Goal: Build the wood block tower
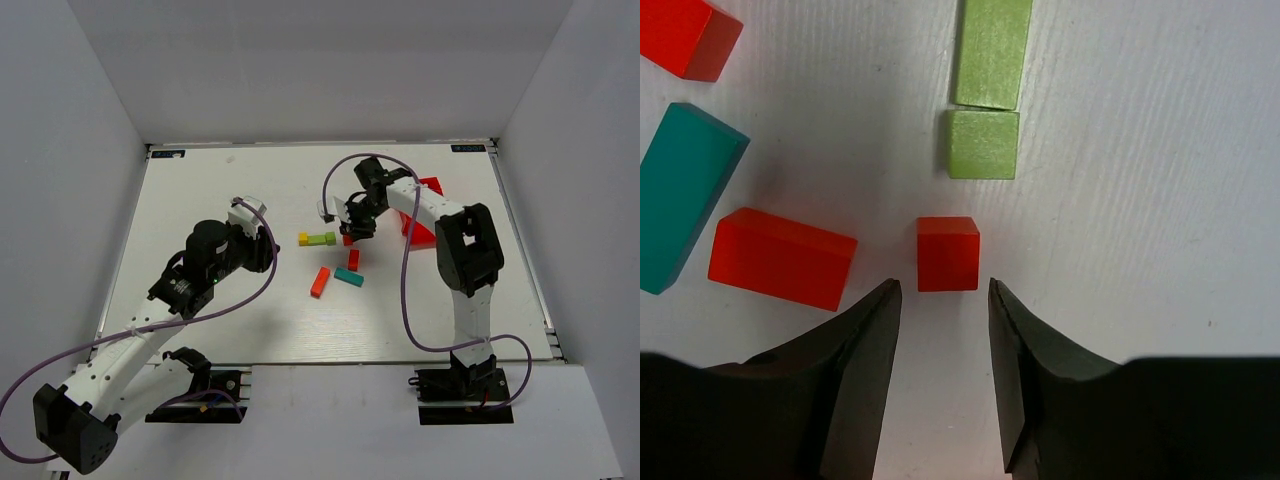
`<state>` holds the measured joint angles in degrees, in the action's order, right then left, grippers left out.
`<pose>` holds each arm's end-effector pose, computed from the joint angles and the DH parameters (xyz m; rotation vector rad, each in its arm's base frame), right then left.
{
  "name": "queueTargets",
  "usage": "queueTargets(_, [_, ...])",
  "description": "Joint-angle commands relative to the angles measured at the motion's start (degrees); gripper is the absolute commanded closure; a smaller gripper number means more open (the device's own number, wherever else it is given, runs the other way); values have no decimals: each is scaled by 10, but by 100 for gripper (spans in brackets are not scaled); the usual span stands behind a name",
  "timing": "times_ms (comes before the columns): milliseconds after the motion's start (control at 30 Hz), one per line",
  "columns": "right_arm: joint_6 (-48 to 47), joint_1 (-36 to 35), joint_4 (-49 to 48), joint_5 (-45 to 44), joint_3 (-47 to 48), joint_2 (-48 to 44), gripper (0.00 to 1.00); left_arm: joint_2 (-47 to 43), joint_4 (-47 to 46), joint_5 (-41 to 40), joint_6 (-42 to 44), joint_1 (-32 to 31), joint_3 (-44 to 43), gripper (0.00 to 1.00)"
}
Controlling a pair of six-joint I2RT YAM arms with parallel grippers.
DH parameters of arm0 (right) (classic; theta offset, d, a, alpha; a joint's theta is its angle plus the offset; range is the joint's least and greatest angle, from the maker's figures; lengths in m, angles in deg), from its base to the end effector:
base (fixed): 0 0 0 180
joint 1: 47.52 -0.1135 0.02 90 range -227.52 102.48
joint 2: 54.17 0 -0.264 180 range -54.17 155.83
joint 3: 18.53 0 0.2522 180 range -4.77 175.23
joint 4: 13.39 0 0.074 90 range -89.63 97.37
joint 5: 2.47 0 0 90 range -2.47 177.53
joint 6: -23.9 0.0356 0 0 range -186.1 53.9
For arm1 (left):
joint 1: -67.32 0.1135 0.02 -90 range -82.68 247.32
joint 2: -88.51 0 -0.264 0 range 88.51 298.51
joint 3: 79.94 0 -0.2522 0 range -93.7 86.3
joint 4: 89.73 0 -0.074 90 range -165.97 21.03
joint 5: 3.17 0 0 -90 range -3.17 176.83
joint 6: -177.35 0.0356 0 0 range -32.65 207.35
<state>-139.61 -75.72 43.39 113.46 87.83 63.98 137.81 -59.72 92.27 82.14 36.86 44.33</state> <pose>0.3717 0.2170 0.1961 -2.0913 1.5560 0.3635 0.1696 -0.1037 0.2981 0.5012 1.9512 -0.4948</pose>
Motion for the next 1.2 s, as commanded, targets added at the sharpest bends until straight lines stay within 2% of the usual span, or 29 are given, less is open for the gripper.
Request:
queueTargets(0, [-9,-1,10,16,19,9,53,-10,-6,10,0,3,-5,45])
queueTargets(133, [1,-1,2,10,18,12,46,-10,-6,10,0,3,-5,45])
queueTargets(467, [18,-1,-30,-5,11,14,46,-10,-6,10,0,3,-5,45])
queueTargets(1167, [22,-9,-28,-11,15,33,46,-10,-6,10,0,3,-5,45])
